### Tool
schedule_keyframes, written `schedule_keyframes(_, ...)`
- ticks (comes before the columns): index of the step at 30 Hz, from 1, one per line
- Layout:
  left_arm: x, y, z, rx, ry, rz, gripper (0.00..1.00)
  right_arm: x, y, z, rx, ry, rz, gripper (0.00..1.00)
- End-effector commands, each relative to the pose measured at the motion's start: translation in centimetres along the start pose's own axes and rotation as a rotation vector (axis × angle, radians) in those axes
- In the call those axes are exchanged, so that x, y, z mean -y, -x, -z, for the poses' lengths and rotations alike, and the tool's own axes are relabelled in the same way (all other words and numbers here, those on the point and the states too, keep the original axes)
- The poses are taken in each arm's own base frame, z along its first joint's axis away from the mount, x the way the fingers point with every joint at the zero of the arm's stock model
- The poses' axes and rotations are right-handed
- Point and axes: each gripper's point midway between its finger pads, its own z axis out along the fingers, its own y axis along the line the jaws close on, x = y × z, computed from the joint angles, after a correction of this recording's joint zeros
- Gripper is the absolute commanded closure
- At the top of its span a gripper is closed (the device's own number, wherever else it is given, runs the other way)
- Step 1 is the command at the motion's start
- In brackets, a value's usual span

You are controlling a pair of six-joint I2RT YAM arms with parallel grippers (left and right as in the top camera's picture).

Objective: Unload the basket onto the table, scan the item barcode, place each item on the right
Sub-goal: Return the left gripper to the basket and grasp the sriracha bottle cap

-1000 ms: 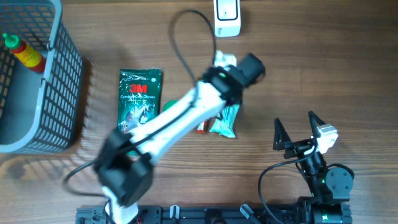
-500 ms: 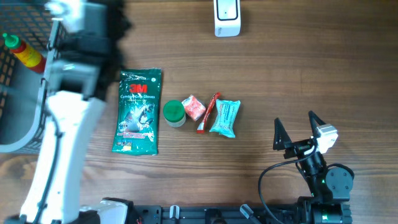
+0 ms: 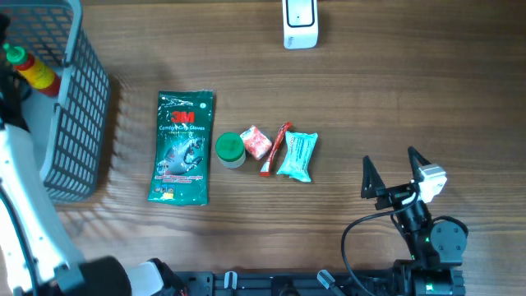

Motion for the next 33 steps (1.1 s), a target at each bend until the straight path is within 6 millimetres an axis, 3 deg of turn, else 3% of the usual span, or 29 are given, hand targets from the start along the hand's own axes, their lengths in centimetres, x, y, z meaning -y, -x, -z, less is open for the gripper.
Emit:
schedule_keyframes(1, 0.2, -3.4, -4.5, -0.1, -0.041, -0.131, 0.0, 0.0, 0.1, 0.0, 0.007, -0.004, -0.009, 0.0)
schedule_keyframes(7, -1.3, -8.5, -9.7, -0.208, 0.006, -0.228, 0.0, 0.0, 0.1, 0.0, 0.007, -0.004, -0.009, 0.0)
schedule_keyframes(11, -3.0, -10.3, -12.6, -0.232, 0.031, -0.239, 0.0, 0.0, 0.1, 0.0, 0.007, -0.004, -0.009, 0.0)
schedule_keyframes(18, -3.8, -13.6, -17.0, -0.243, 0.029, -0.313, 0.0, 0.0, 0.1, 0.0, 0.007, -0.004, -0.009, 0.0)
schedule_keyframes(23, -4.0, -15.3, -19.1, -0.236, 0.023, -0.311, 0.0, 0.0, 0.1, 0.0, 0.007, -0.004, -0.009, 0.0)
schedule_keyframes(29, -2.6, -16.8, -20.9, -0.22, -0.066, -0.296, 0.0, 0.0, 0.1, 0.0, 0.007, -0.004, -0.009, 0.0)
schedule_keyframes(33, -3.2, -18.9, -21.7, -0.264, -0.053, -0.304, 0.02, 0.0, 0.1, 0.0, 0.007, -0.004, -0.01, 0.0)
